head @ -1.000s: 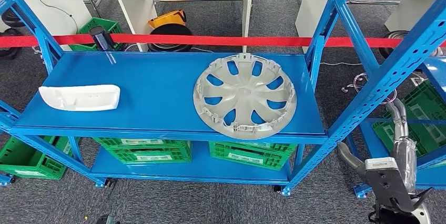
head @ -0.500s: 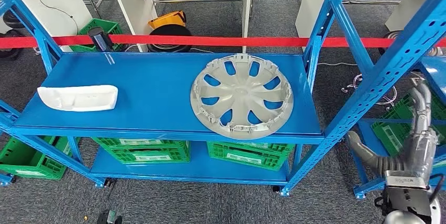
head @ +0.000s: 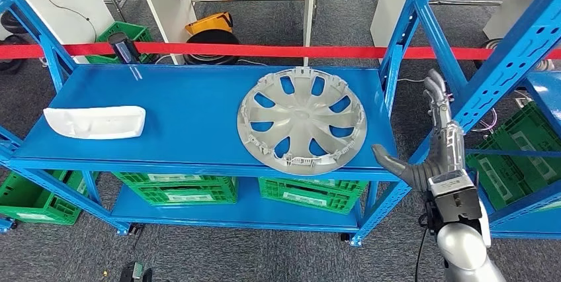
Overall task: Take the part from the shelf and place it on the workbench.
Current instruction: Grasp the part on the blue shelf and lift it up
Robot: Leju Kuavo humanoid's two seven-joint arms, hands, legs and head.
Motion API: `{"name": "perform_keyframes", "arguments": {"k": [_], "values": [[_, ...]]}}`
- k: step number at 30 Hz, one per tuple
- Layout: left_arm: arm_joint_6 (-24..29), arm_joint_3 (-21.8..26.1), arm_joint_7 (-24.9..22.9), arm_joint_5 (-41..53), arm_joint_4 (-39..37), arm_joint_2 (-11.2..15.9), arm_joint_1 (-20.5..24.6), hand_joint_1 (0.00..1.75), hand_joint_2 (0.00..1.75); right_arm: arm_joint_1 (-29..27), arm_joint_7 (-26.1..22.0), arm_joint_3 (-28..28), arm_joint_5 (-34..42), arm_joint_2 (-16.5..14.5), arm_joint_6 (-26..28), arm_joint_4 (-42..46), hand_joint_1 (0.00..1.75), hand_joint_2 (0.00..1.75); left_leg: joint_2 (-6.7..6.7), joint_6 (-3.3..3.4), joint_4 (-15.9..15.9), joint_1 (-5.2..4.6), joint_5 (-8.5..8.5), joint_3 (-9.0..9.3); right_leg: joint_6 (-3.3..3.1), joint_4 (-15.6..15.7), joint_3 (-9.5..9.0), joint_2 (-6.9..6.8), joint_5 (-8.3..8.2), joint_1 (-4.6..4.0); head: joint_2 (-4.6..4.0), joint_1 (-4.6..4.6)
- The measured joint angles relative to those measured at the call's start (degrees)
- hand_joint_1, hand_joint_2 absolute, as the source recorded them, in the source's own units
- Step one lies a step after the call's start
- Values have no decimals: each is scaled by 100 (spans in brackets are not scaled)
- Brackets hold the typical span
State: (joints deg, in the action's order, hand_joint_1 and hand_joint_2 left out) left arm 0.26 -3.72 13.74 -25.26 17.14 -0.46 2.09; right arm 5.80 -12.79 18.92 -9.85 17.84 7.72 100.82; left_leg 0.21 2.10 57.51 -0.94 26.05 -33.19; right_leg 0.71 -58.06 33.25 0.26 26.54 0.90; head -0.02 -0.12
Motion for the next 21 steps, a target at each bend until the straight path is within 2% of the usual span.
{"name": "perform_keyframes", "arguments": {"k": [2, 3, 4, 6, 7, 8, 9, 10, 11, 12, 13, 16, 18, 19, 21], "values": [[-5, -24, 5, 17, 2, 17, -33, 0, 0, -36, 37, -3, 31, 14, 60, -35, 0, 175, 7, 25, -119, 31, -63, 53, 31, -37, 24, -12, 34, -10, 0, 4], [-14, -40, 7, 26, 3, 21, -36, 0, 0, -50, 71, -14, 42, 25, 81, -51, 0, 175, 11, 43, -184, 49, -100, 84, 31, -185, 99, -14, 112, -18, 0, 8], [-25, -55, 5, 34, 4, 26, -34, 0, 0, -71, 115, -25, 44, 33, 92, -75, 0, 175, 13, 51, -225, 62, -124, 104, 15, -459, 235, -16, 238, -16, 0, 11], [-50, -89, -12, 45, 3, 37, -27, 0, 0, -132, 232, -44, 43, 40, 86, -149, 0, 175, 9, 65, -235, 51, -131, 101, -5, -1226, 624, -16, 526, -5, 0, 13], [-64, -108, -27, 43, 2, 38, -27, 0, 0, -169, 292, -56, 43, 40, 71, -199, 0, 175, 7, 65, -233, 45, -130, 97, 14, -1488, 763, -17, 595, 3, 0, 12], [-80, -129, -41, 35, 2, 38, -26, 0, 0, -196, 344, -76, 42, 40, 50, -253, 0, 175, 4, 62, -227, 41, -127, 95, 56, -1544, 802, -17, 576, 8, 0, 12], [-99, -151, -50, 25, 2, 37, -22, 0, 0, -207, 385, -101, 39, 41, 23, -310, 0, 175, 1, 55, -217, 40, -121, 94, 112, -1345, 713, -19, 465, 12, 0, 12], [-119, -175, -53, 16, 2, 34, -15, 0, 0, -205, 416, -128, 35, 45, -7, -370, 0, 175, -3, 40, -197, 42, -110, 94, 171, -946, 517, -24, 298, 16, 0, 12], [-136, -200, -53, 13, 2, 32, -6, 0, 0, -195, 441, -152, 31, 50, -37, -430, 0, 175, -6, 19, -172, 40, -93, 91, 192, -532, 309, -31, 151, 15, 0, 11], [-149, -223, -52, 10, 2, 30, 5, 0, 0, -186, 471, -172, 30, 55, -77, -489, 0, 175, -10, -8, -140, 31, -71, 83, 180, -197, 138, -34, 39, 11, 0, 11], [-157, -245, -50, 7, 2, 32, 16, 0, 0, -175, 501, -187, 37, 62, -126, -549, 0, 175, -11, -34, -114, 21, -54, 73, 140, -2, 37, -36, -22, 5, 0, 9], [-173, -299, -35, -38, 3, 42, 40, 0, 0, -150, 586, -220, 89, 82, -288, -730, 0, 175, -8, -89, -79, 12, -27, 47, 14, 57, 9, -26, -53, 3, 0, 7], [-183, -323, -26, -74, 4, 48, 53, 0, 0, -121, 608, -239, 108, 94, -351, -838, 0, 175, -14, -151, 118, 34, 118, -45, -42, 71, -5, -22, -63, 37, 0, 3], [-185, -331, -24, -90, 4, 54, 58, 0, 0, -95, 609, -246, 108, 98, -375, -900, 0, 175, -19, -191, 390, 53, 276, -172, -65, 74, -11, -21, -65, 52, 0, 1], [-185, -345, -21, -126, 4, 60, 62, 0, 0, -30, 604, -257, 95, 110, -413, -1053, 0, 175, -21, -251, 1167, 91, 642, -540, -89, 72, -9, -20, -63, 46, 0, 0]]}}
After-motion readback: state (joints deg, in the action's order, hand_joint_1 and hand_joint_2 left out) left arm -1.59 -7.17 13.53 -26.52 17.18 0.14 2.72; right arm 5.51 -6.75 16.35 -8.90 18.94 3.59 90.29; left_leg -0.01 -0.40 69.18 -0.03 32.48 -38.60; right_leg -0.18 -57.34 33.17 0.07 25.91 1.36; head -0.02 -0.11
